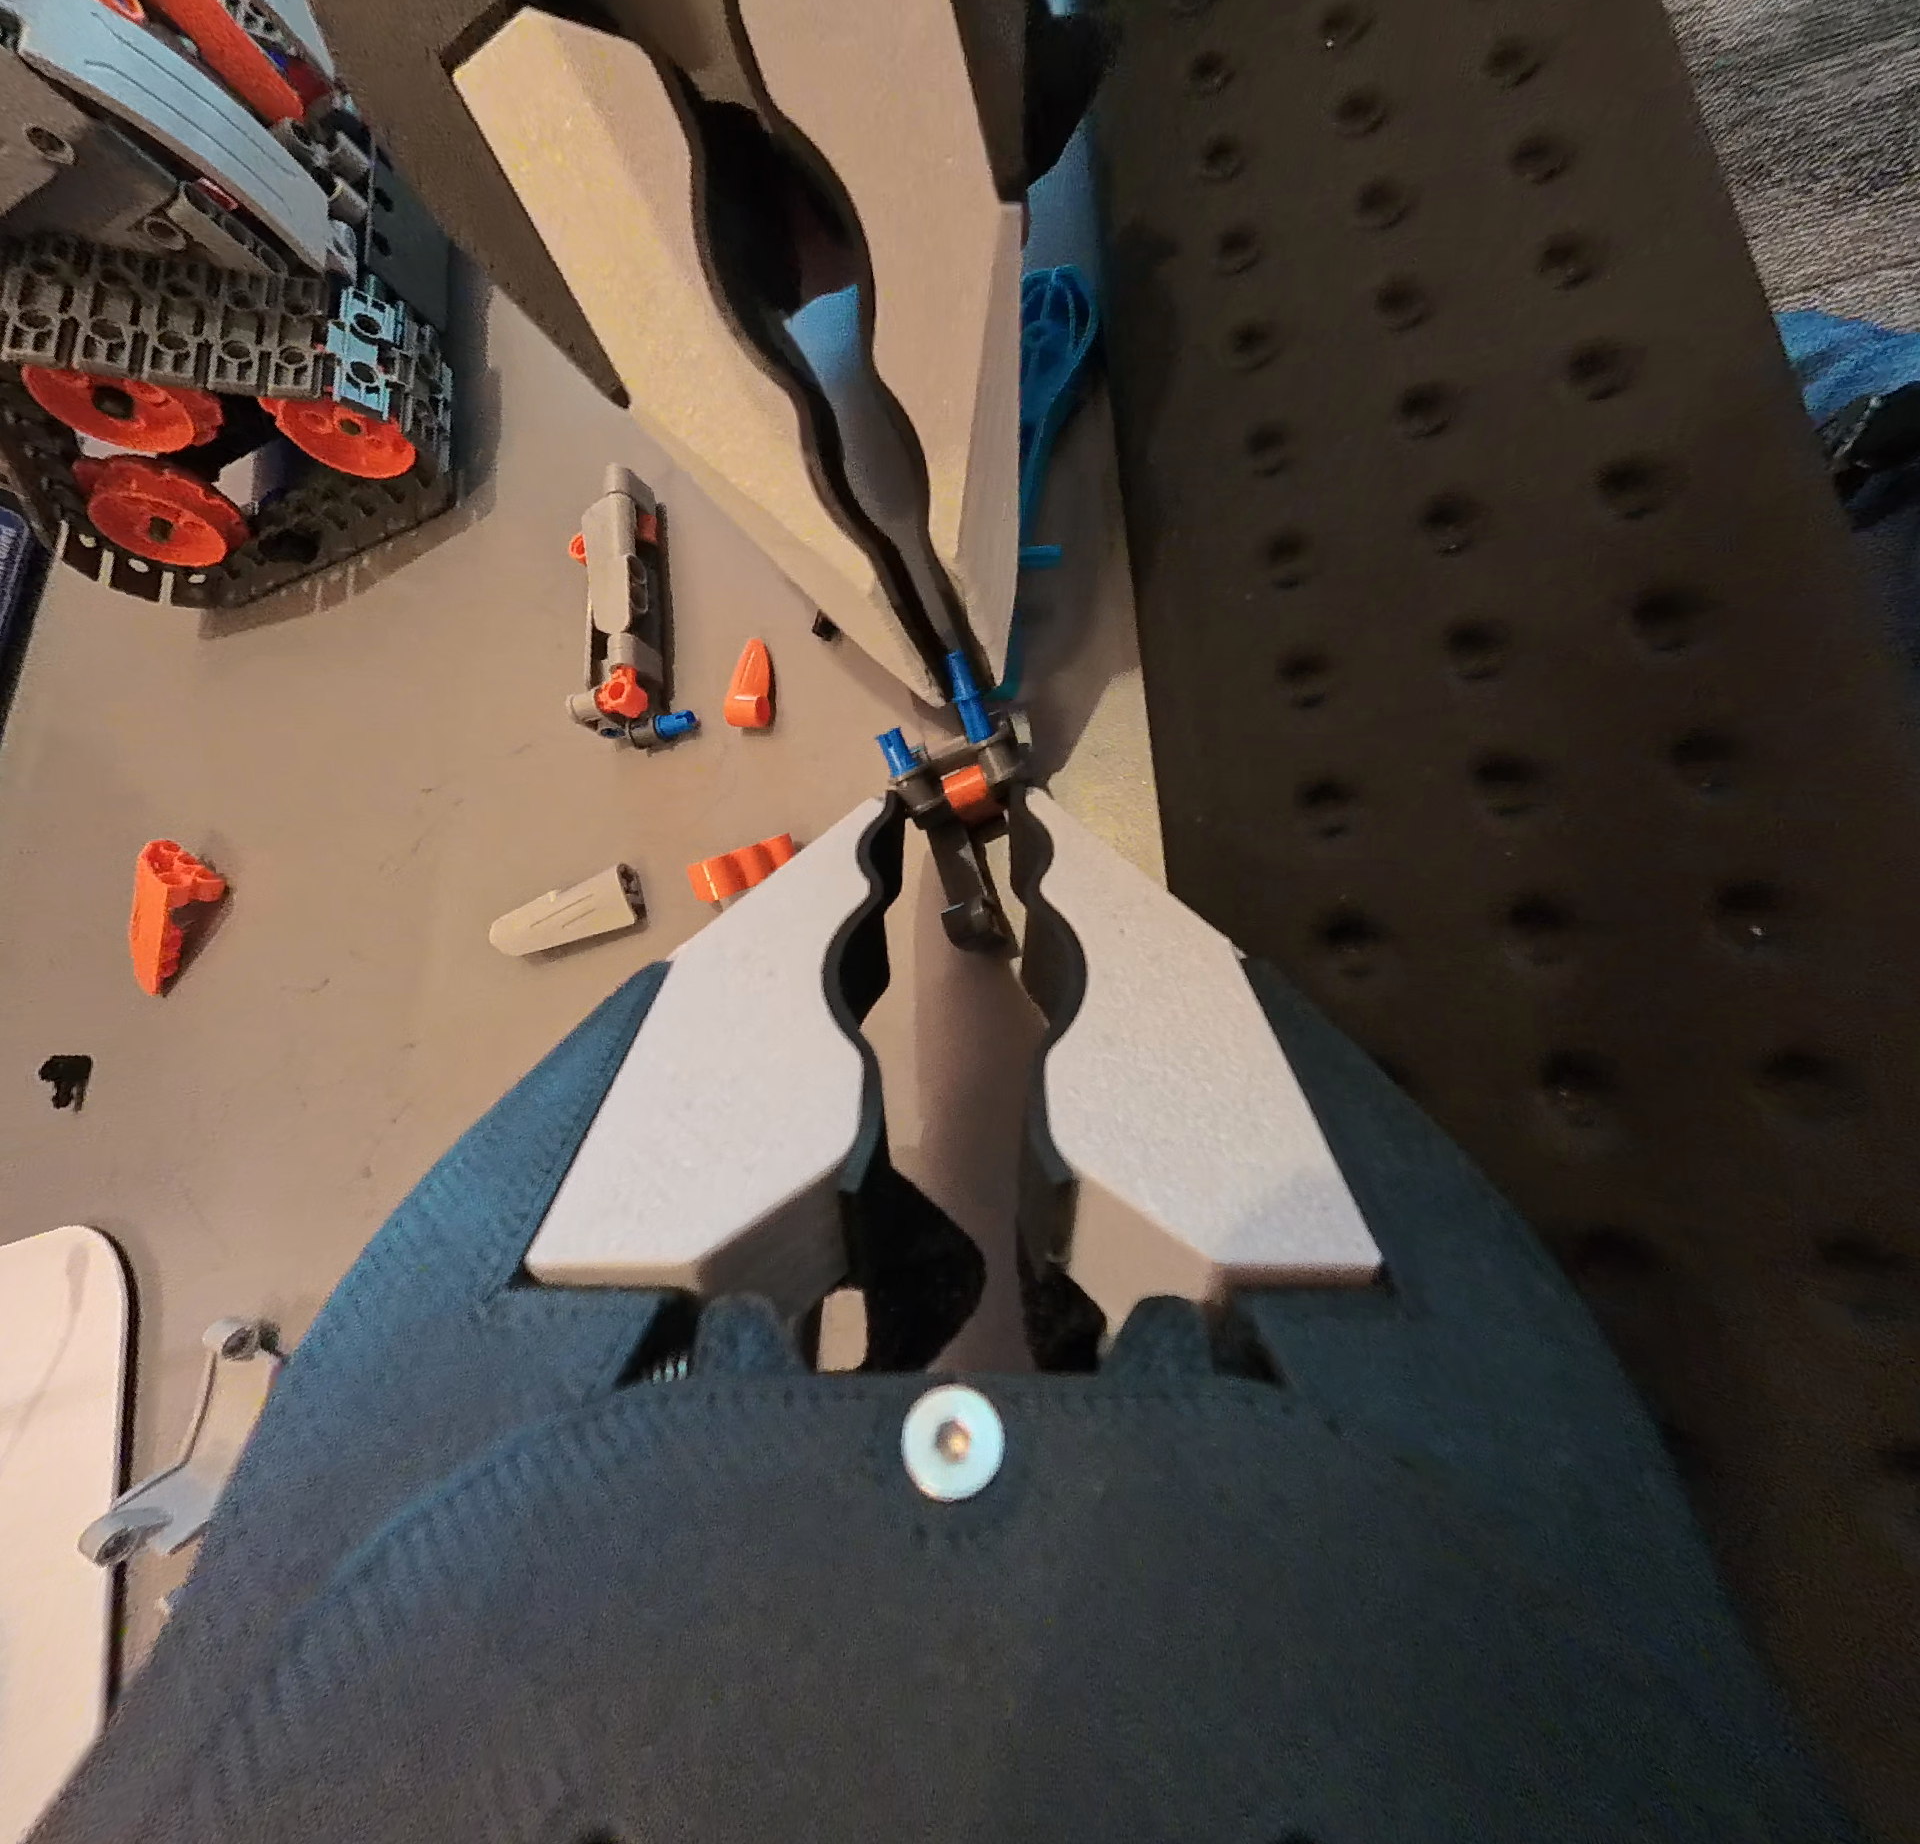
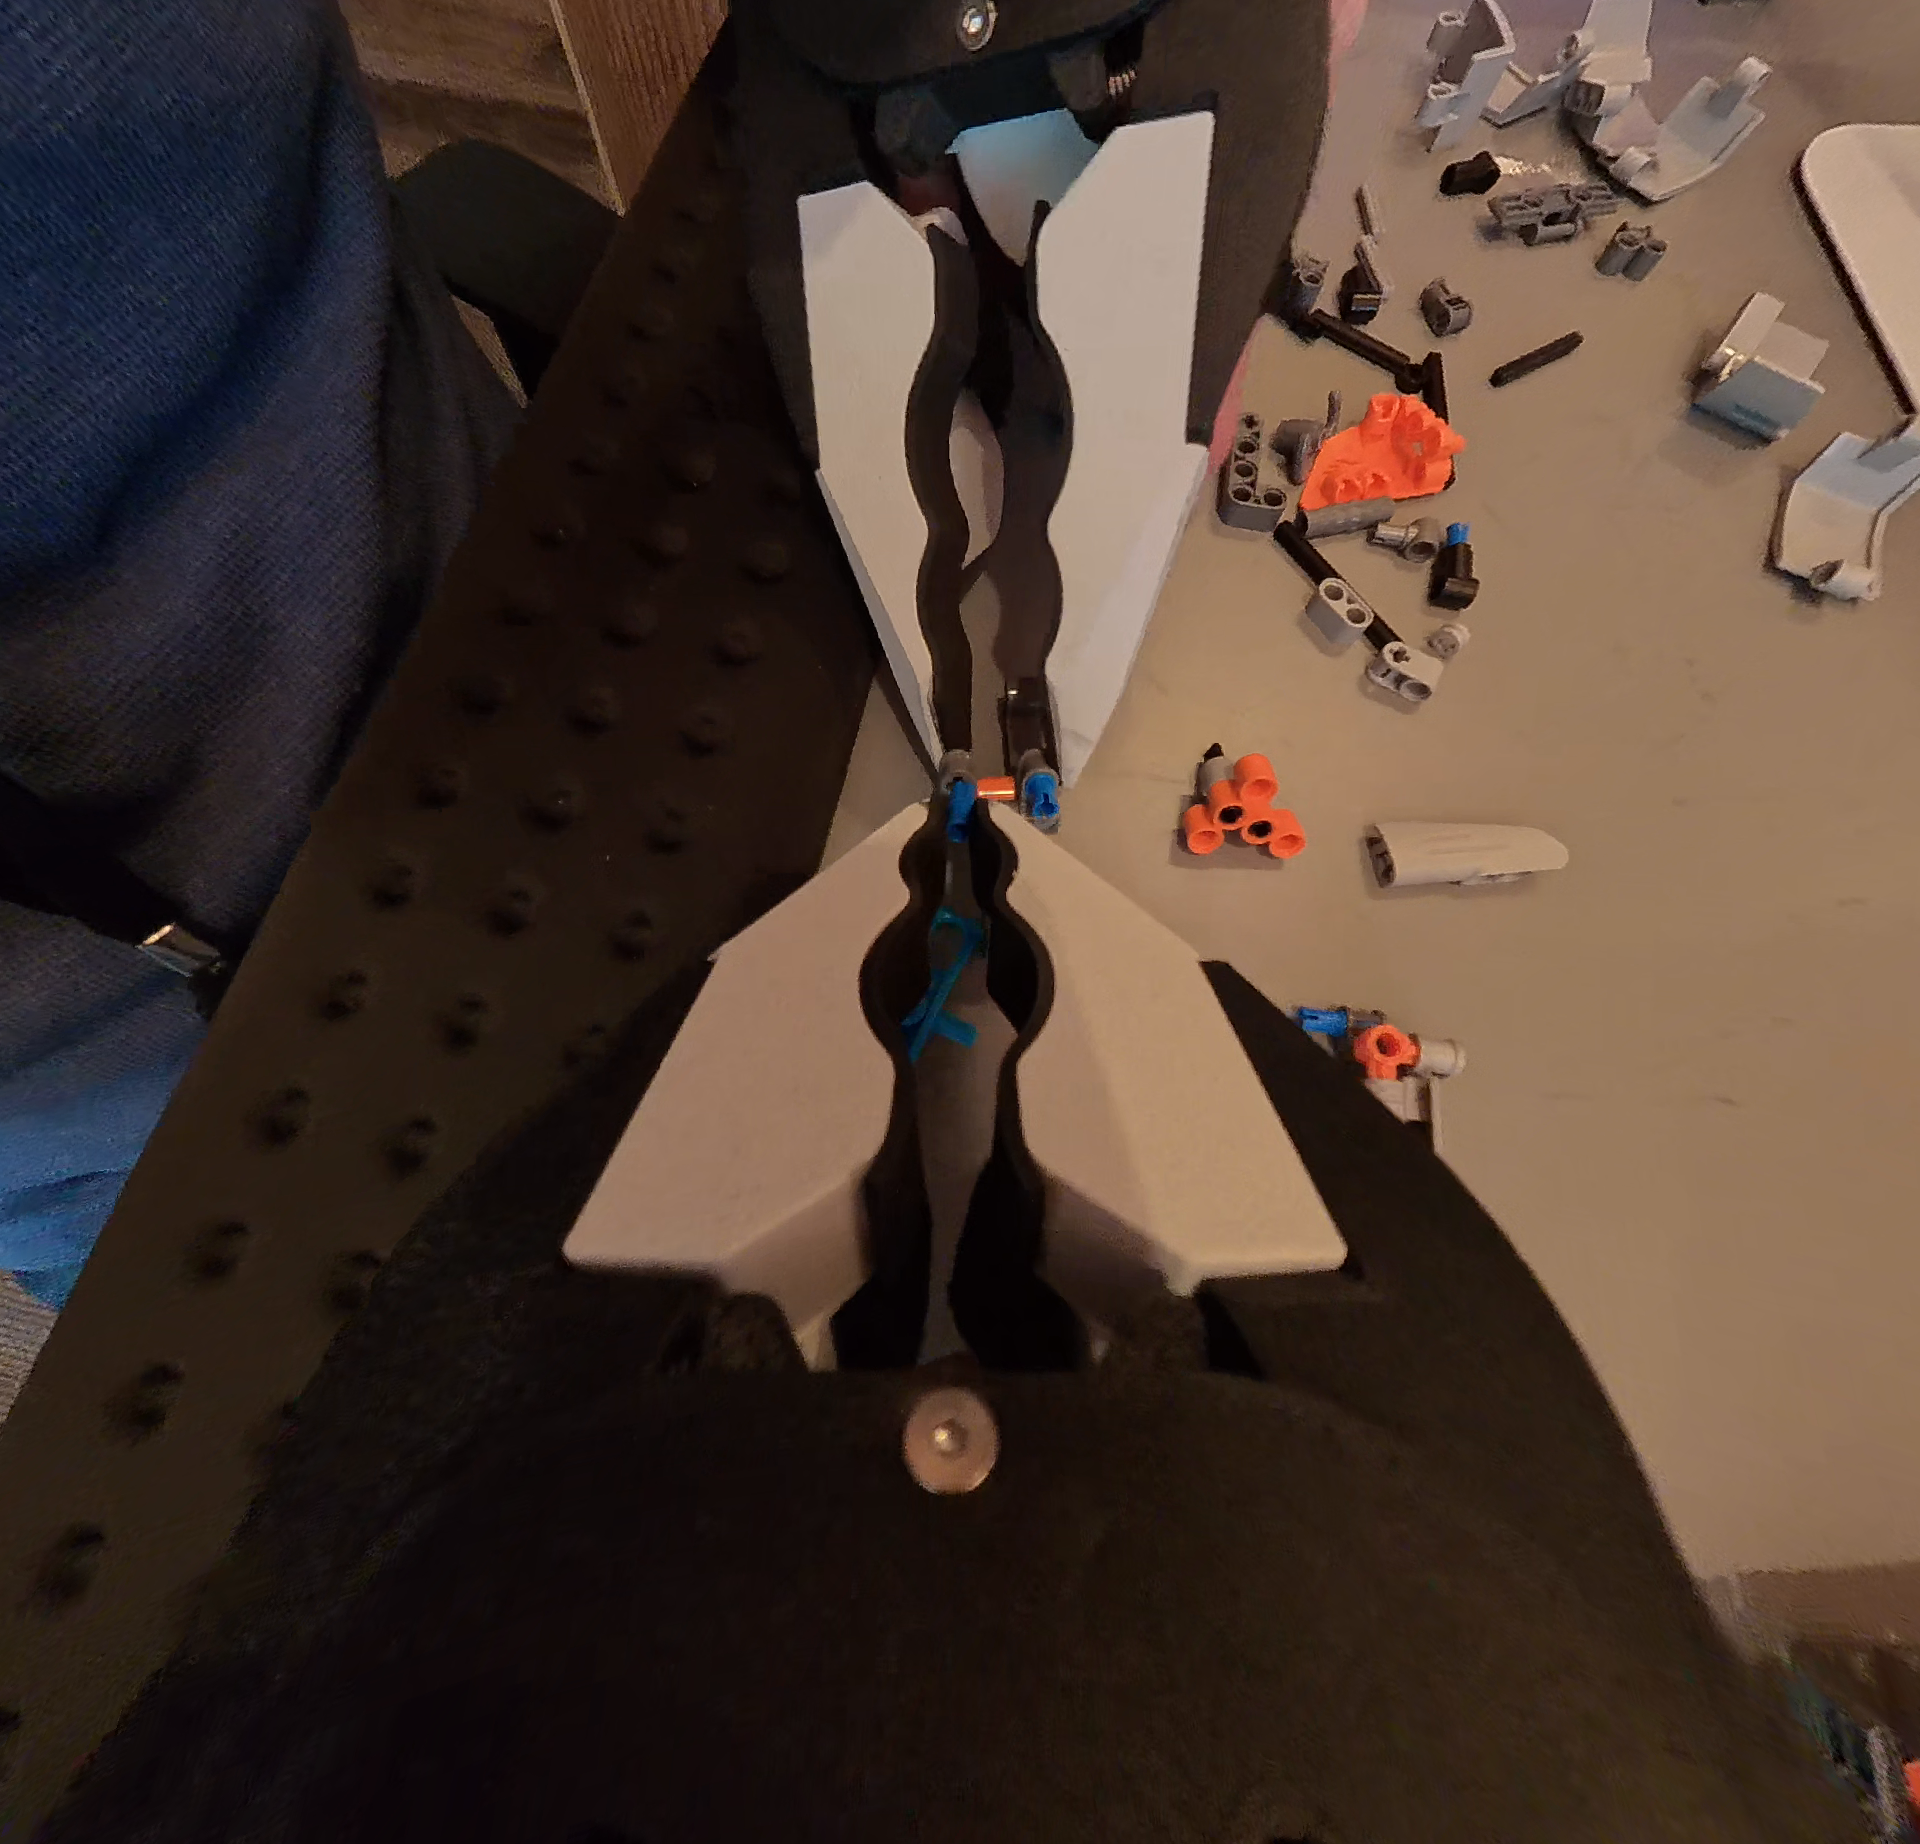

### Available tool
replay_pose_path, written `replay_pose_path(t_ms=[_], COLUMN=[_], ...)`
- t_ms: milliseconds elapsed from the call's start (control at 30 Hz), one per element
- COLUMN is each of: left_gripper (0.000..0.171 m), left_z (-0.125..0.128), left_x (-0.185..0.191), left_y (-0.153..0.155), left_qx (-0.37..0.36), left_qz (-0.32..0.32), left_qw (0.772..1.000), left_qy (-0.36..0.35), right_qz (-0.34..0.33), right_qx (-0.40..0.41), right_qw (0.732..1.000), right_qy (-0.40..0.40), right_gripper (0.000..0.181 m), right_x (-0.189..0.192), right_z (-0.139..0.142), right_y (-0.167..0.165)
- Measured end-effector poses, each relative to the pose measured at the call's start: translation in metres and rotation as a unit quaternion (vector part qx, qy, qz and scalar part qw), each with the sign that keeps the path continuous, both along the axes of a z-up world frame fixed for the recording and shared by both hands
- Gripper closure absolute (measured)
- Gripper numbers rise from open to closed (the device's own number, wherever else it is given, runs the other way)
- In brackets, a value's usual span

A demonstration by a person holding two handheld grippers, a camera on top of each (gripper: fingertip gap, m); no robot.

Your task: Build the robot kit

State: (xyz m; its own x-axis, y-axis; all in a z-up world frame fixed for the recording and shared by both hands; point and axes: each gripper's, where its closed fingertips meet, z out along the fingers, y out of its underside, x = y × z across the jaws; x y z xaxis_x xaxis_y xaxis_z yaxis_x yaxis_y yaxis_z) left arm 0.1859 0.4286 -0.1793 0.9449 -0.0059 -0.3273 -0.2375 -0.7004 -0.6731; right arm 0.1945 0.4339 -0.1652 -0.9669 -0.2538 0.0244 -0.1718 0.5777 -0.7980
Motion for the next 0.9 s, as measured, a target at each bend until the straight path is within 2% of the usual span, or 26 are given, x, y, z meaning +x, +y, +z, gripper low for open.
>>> replay_pose_path(t_ms=[567, 733, 900], left_gripper=[0.154, 0.155, 0.156], left_z=[0.003, 0.0031, 0.0034], left_x=[-0.0075, -0.0078, -0.0097], left_y=[0.001, 0.0013, 0.002], left_qx=[-0.02, -0.019, -0.02], left_qz=[0.028, 0.034, 0.039], left_qw=[0.994, 0.994, 0.993], left_qy=[0.1, 0.104, 0.107], right_qz=[-0.071, -0.075, -0.083], right_qx=[-0.001, -0.002, 0.008], right_qw=[0.989, 0.989, 0.993], right_qy=[-0.129, -0.13, -0.087], right_gripper=[0.179, 0.179, 0.179], right_x=[-0.0044, -0.0039, -0.0054], right_z=[0.0008, 0.001, 0.0001], right_y=[0.0011, 0.0003, 0.0008])
